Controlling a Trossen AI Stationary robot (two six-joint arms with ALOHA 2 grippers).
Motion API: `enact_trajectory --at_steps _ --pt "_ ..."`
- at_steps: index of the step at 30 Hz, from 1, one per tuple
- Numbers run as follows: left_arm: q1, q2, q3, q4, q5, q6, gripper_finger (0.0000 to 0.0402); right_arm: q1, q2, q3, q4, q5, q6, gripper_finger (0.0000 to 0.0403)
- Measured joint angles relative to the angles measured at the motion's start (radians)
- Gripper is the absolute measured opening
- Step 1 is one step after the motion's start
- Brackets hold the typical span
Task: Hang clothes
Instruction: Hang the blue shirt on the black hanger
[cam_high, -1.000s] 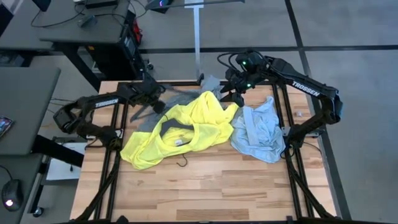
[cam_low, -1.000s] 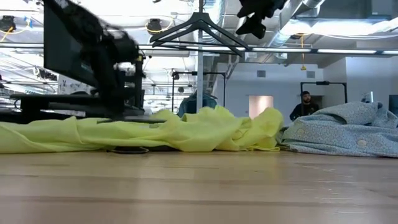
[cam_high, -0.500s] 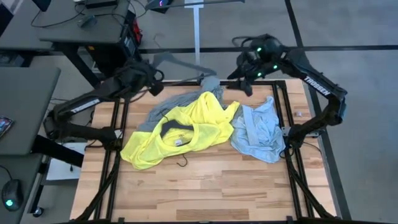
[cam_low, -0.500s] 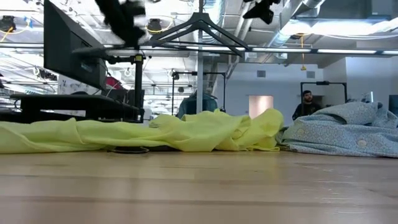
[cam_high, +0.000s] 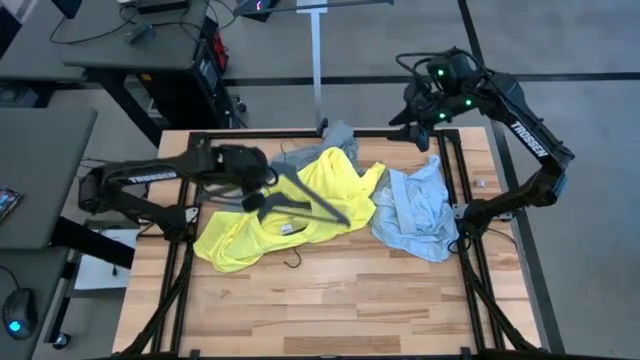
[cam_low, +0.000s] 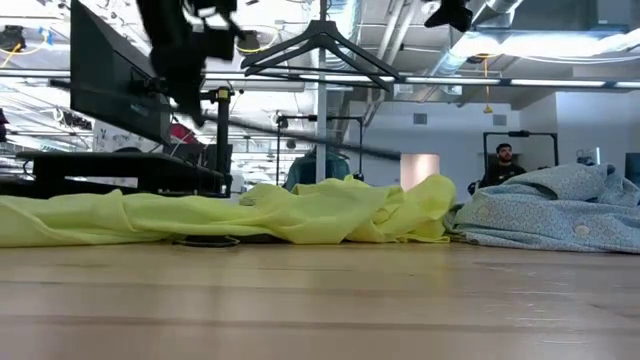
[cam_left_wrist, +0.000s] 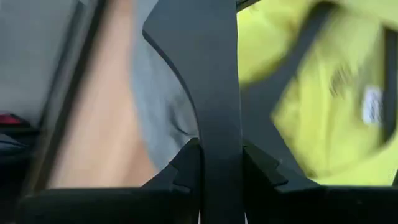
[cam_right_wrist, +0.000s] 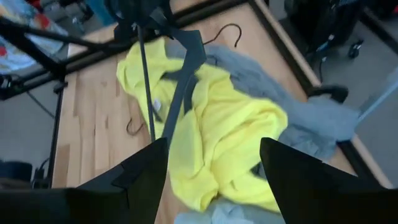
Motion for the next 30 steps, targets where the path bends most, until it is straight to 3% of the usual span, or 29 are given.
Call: enact_trajectory --at_steps 2,5,9,12,15,19,24,30 --pt "0.005 0.046 -0.045 -0.022 0.016 -0.041 0.0060 0.000 0.007 -0.001 -0.029 0.011 0.003 0.0244" --pt "0.012 0.116 -0.046 -0.131 0.018 -0.100 0.0094 0.019 0.005 -0.006 -0.045 0.120 0.036 0.0244" --pt "0.016 0.157 0.051 -0.219 0.060 -0.106 0.0138 0.055 0.005 -0.006 -0.144 0.303 0.131 0.0244" --pt "0.015 0.144 0.151 -0.204 0.073 -0.095 0.0153 0.082 0.008 -0.062 -0.190 0.363 0.277 0.0244" --pt "0.020 0.118 0.241 -0.159 0.074 -0.071 0.0156 0.101 0.004 -0.190 -0.192 0.366 0.385 0.0244" --pt "0.029 0.087 0.327 -0.106 0.073 -0.031 0.0155 0.112 0.002 -0.435 -0.168 0.380 0.399 0.0244" --pt "0.032 0.066 0.342 -0.065 0.074 0.002 0.0155 0.077 0.005 -0.742 0.110 0.394 0.460 0.0244" --pt "0.032 0.066 0.342 -0.058 0.074 0.013 0.0155 0.041 0.005 -0.940 0.327 0.390 0.585 0.0244"
